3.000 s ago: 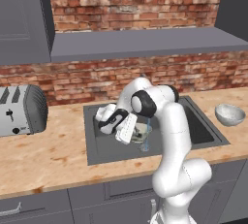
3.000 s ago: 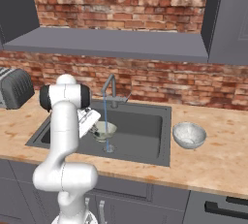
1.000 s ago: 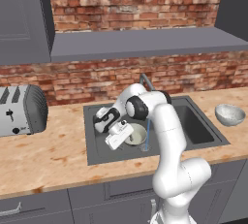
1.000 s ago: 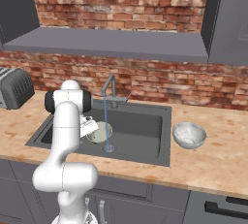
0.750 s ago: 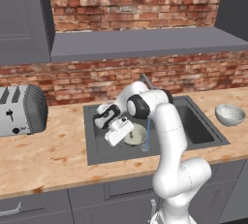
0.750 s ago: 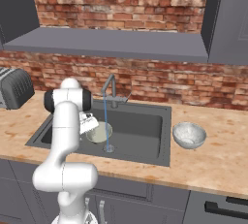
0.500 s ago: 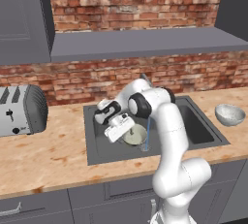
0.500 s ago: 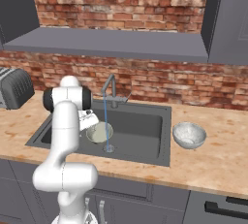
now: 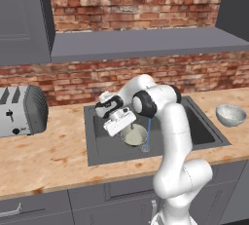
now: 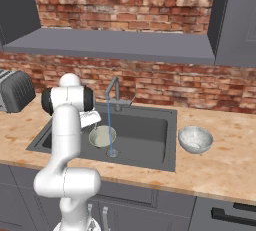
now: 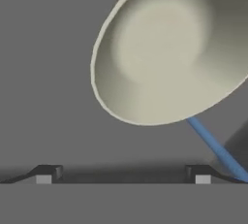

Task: Rinse each bowl for a few seconds and place them down in the sink or on the counter.

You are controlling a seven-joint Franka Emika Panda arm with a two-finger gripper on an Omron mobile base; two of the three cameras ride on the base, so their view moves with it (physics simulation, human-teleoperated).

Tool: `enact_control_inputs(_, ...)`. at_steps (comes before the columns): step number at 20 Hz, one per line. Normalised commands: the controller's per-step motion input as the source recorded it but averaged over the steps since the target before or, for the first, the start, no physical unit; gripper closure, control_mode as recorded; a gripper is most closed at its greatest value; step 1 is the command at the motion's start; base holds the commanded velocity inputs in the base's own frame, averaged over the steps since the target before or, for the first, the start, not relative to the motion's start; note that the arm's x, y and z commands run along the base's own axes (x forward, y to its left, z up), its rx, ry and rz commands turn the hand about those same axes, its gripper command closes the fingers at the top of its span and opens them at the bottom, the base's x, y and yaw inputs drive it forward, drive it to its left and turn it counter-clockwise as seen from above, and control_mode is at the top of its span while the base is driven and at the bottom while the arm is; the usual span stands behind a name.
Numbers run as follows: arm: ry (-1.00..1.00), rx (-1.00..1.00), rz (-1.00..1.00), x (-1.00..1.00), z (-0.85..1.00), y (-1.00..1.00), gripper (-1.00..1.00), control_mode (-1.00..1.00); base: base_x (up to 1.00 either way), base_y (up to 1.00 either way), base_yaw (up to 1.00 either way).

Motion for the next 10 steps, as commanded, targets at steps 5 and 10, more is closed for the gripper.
enact_control_inputs(5, -0.14, 0.0, -0.07, 0.0, 0.39, 0.04, -1.0, -1.0, 0.0, 0.0, 0.0)
enact_control_inputs(10, -0.16, 0.0, -0.06, -0.09, 0.32, 0.01, -1.0, -1.0, 0.0, 0.0, 0.0)
